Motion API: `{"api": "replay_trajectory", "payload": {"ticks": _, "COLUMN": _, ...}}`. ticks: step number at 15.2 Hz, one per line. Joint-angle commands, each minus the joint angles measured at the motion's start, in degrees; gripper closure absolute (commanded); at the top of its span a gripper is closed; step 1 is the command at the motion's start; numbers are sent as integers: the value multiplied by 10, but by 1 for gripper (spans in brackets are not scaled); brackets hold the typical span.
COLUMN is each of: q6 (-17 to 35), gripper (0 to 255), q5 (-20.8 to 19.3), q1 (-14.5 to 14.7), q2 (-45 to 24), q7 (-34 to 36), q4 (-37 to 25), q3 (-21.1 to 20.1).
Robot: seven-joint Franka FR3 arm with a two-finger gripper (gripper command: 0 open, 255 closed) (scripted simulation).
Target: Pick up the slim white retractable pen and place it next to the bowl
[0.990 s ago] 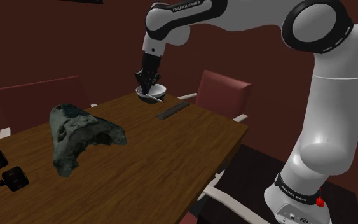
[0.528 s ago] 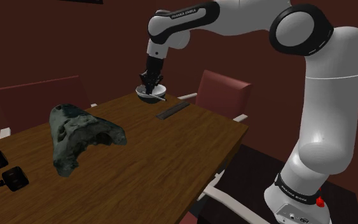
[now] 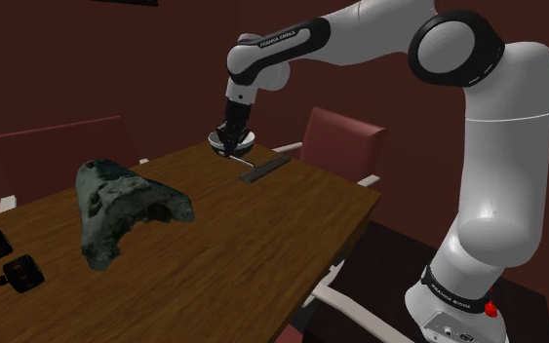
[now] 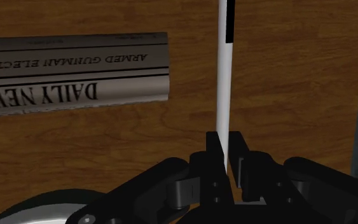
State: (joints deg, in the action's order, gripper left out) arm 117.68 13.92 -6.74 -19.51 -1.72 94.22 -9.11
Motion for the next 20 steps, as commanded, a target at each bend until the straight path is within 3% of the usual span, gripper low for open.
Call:
{"api": "replay_trajectory", "payload": {"ticks": 1, "q6": 13, "gripper": 255, "q5": 1, "q1": 0, "q2": -5, "q7": -4, "q4": 9, "q3": 0}}
{"api": "replay_trajectory", "payload": {"ticks": 14, "q6": 94, "gripper": 255, "q5": 7, "q1": 2, "q2": -42, "q7": -24, "q4": 55, "q3": -1}}
{"api": "replay_trajectory", "payload": {"ticks": 20, "q6": 94, "gripper": 255, "q5": 7, "q1": 2, "q2": -42, "q7": -24, "q4": 55, "q3": -1}}
